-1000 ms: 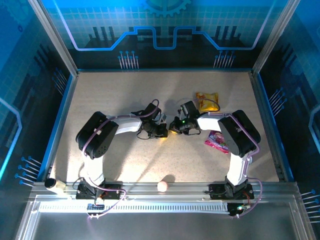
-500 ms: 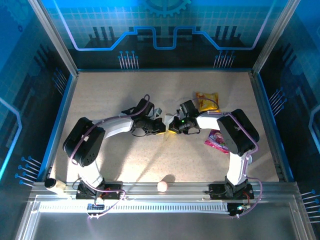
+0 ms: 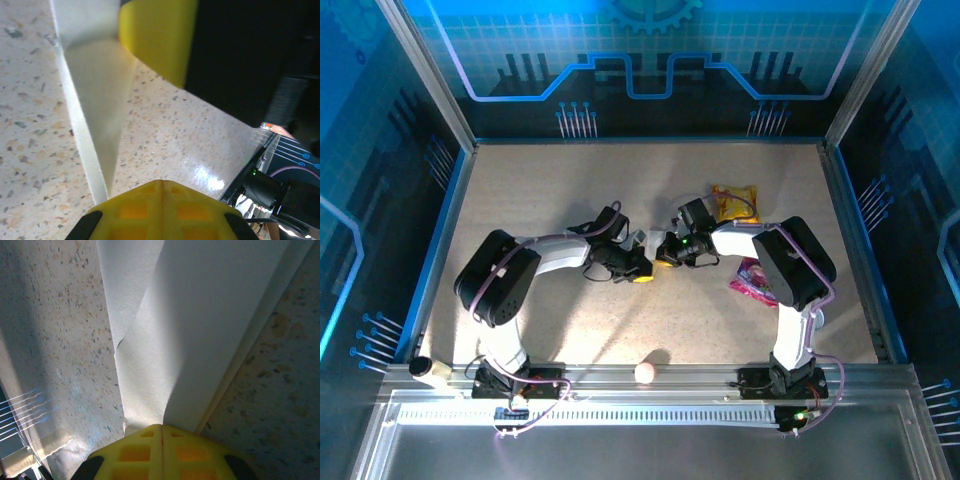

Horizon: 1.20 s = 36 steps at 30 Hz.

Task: Fold a paper plane with a square sheet of paper (fold left side to right side)

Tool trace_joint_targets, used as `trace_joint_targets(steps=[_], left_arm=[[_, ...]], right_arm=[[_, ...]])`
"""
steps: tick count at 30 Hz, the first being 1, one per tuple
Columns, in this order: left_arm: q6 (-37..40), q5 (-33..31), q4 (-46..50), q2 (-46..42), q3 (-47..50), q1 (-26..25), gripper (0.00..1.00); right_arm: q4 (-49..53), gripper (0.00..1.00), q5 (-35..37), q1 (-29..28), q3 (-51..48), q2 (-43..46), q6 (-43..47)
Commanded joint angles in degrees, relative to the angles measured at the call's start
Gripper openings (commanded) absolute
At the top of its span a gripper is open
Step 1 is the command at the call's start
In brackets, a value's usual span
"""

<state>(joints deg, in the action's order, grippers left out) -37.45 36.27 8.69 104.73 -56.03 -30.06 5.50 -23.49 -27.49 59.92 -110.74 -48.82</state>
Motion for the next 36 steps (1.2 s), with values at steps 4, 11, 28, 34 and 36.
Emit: trace_joint_targets(steps=[4,11,28,34,36], left_arm=[[1.41,1.79,2.72,2.5,-0.98,-0.04,0.0],[1.9,1.9,2.82,3.4,-0.4,-0.08,0.0],[1.46,1.84,1.21,4.42,1.46,-0.1,0.0],[1.49,1.61,0.98,4.89,1.95,-0.08,0.0],[1.5,1.61,0.82,5.07,2.06,-0.07,0.0]], right_arm=[[6.52,0.0,3.52,-0.99,-0.58,-3.6,1.16],[7.59,0.0,4.05,-0.99,0.15,-4.04,1.51],[9.09,0.0,4.63,-1.08,0.79,-4.31,2.24],[9.44,0.0,4.87,-1.08,0.99,-4.4,2.4],[9.6,0.0,4.94,-1.08,0.95,-4.41,2.55]])
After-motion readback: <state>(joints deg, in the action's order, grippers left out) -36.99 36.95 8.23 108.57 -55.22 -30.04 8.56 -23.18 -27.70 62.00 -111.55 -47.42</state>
